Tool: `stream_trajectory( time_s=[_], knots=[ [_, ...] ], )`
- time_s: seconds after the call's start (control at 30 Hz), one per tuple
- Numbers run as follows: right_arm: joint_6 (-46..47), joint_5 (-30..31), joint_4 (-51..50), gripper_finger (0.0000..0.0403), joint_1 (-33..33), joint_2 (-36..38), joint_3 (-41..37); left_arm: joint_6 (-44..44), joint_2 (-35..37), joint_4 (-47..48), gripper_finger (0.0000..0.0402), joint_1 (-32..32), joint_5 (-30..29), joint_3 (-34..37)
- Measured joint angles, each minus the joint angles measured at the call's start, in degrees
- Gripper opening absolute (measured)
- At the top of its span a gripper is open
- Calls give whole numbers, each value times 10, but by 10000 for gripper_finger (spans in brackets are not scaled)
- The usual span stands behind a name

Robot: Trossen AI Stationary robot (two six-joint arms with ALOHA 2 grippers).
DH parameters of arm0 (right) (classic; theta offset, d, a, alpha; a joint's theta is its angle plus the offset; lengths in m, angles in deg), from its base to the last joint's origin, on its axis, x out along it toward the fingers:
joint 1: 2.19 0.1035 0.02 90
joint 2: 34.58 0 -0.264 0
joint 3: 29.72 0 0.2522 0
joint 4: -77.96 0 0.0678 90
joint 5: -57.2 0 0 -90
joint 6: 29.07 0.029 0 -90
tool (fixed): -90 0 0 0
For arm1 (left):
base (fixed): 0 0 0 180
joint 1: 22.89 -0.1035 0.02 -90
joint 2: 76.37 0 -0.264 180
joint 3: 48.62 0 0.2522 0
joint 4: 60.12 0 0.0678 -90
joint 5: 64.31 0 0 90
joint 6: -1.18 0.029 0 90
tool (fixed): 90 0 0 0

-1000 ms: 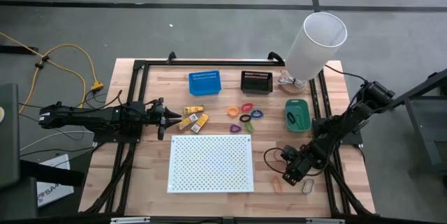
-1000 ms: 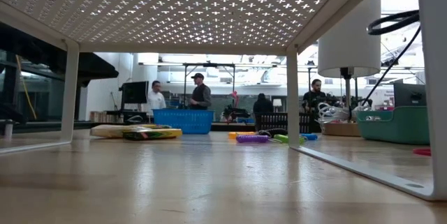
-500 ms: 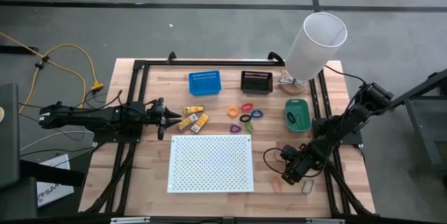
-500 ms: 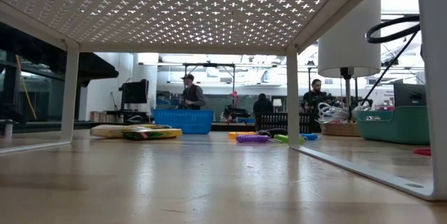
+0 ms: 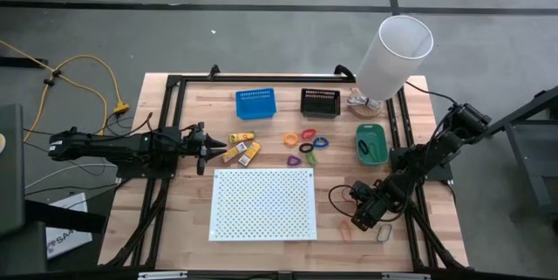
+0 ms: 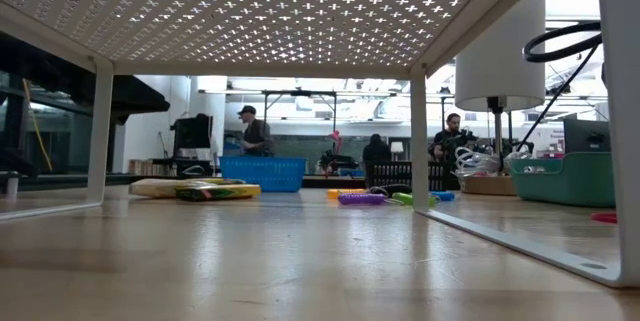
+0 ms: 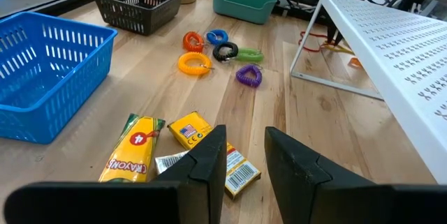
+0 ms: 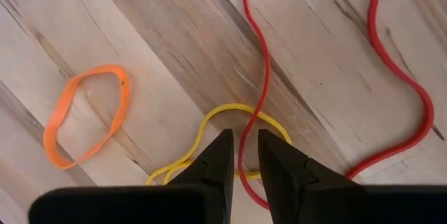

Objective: Pick & Place Office Desk Supplies
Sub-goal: Put the red rubber band into the green bin

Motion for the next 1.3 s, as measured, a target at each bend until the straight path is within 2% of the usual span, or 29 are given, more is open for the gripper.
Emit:
stream_trajectory(
  time_s=[0.83, 1.17, 1.3],
  knots=[
    [-6, -3, 4, 54, 0, -16, 1, 0, 0, 0, 95, 0, 0, 0],
    [-6, -3, 0, 7, 0, -17, 0, 0, 0, 0, 95, 0, 0, 0],
    [-6, -3, 0, 5, 0, -17, 0, 0, 0, 0, 95, 0, 0, 0]
  ],
)
